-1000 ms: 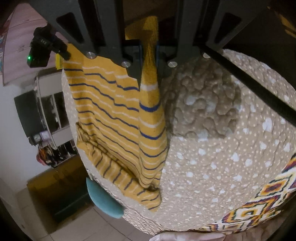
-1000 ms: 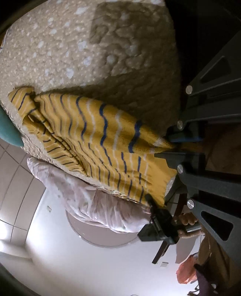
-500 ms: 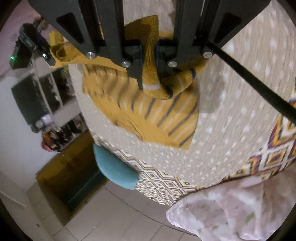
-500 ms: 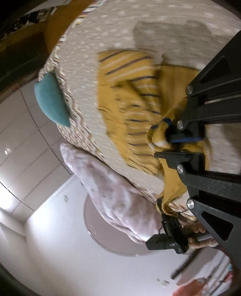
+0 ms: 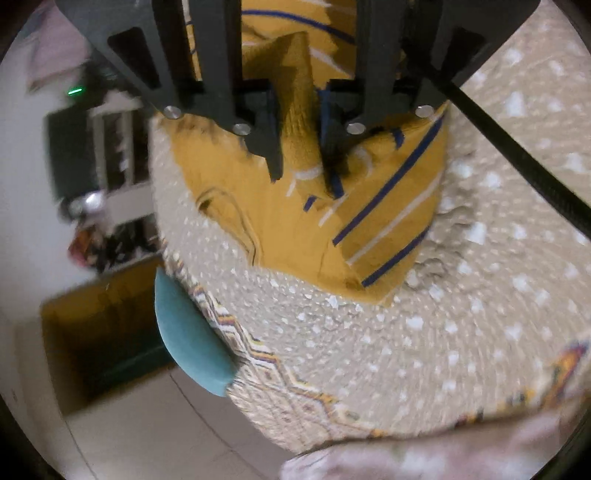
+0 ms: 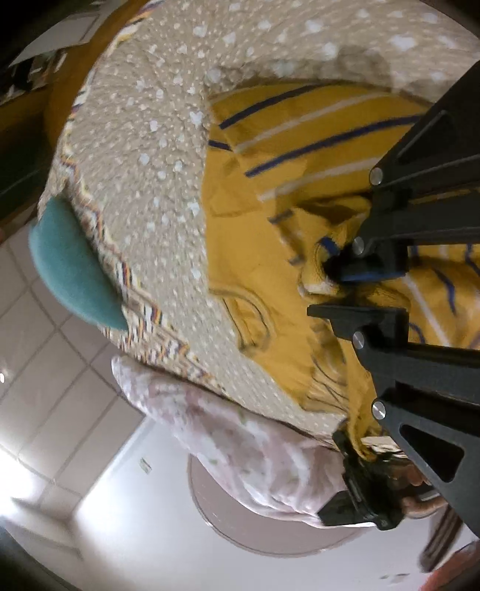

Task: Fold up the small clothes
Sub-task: 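Fold the hem over onto the collar with the left gripper while the right gripper holds the hem too, then grasp the folded edge with both grippers and straighten it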

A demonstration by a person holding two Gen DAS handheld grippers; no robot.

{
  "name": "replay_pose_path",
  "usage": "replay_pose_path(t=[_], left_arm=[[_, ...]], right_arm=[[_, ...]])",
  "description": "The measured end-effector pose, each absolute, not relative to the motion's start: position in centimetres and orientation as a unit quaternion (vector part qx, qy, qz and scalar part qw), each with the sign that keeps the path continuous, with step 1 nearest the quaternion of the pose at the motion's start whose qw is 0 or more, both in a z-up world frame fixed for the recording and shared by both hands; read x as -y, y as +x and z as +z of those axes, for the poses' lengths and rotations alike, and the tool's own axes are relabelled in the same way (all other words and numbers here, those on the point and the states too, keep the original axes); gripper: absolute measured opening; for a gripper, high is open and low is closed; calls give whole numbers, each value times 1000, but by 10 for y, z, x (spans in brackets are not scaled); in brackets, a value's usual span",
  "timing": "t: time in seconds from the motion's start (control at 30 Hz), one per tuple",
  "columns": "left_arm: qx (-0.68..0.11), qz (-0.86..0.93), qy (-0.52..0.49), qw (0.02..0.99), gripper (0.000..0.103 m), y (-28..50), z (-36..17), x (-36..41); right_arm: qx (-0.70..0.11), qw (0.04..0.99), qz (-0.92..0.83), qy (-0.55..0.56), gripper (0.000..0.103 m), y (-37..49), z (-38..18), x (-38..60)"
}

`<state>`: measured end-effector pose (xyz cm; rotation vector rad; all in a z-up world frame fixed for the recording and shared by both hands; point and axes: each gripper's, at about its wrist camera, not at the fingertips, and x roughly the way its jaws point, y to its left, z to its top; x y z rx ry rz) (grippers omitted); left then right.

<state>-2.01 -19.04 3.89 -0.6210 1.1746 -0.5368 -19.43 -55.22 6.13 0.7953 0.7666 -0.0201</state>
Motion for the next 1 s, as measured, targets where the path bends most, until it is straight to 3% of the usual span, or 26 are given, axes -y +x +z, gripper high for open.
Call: replay_pose_path(t=[0.13, 0.2, 0.27, 0.33, 0.57, 0.83, 1.0], left_arm=[[-536, -248, -364, 720, 38, -2, 25, 180], [-525, -254, -385, 715, 54, 2, 25, 174], [-509, -244, -384, 731, 59, 4, 30, 165], [-505, -237, -370, 743, 61, 5, 35, 157], [-503, -209, -267, 795, 64, -14, 48, 140], [-512, -217, -116, 823, 64, -79, 31, 151], [-519, -239, -117, 812, 65, -104, 11, 147]], right_arm=[[-379, 820, -28, 429, 25, -166, 34, 575], [-383, 815, -39, 433, 32, -154, 27, 579], [-378, 816, -46, 435, 53, -148, 26, 581], [-369, 816, -53, 442, 60, -144, 26, 584], [-351, 834, -89, 415, 61, -149, 50, 596], [-382, 879, -63, 277, 57, -204, 76, 535], [-376, 891, -64, 246, 57, -250, 63, 505]])
